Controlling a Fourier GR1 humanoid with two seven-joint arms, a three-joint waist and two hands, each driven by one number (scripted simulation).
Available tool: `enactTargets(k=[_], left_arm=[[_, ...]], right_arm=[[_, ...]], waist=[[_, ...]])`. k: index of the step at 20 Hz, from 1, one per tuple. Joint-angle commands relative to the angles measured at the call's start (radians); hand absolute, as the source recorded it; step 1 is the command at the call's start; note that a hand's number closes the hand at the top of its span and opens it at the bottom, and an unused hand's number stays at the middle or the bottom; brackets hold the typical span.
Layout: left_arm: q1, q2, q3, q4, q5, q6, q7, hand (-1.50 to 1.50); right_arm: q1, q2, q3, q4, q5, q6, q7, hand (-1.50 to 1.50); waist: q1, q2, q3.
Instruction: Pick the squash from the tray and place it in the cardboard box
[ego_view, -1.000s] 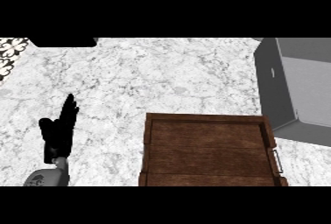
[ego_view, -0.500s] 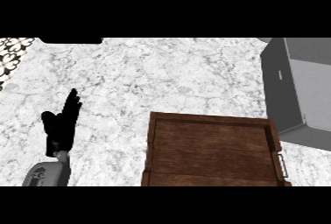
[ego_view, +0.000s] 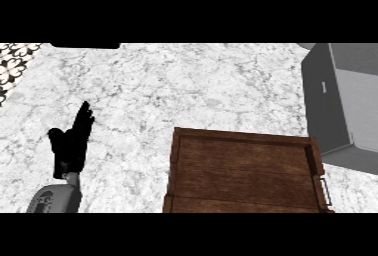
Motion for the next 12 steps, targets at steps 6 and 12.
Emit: enactTargets(k=[6,12], left_arm=[[-0.048,0.031,0.009,-0.030,0.012,-0.027,0.084,0.00],[-0.049,0.002,0.002,0.010,0.000,-0.013,0.030,0.00]], right_arm=[[-0.273,0.102,0.054,0.516,0.145,-0.072,-0.082,-1.50],[-0.406,0.157,0.001,0.738,0.082,0.012,-0.232,-1.50]], waist=[[0.010,0.003,0.001],[0.016,0.008,0.003]])
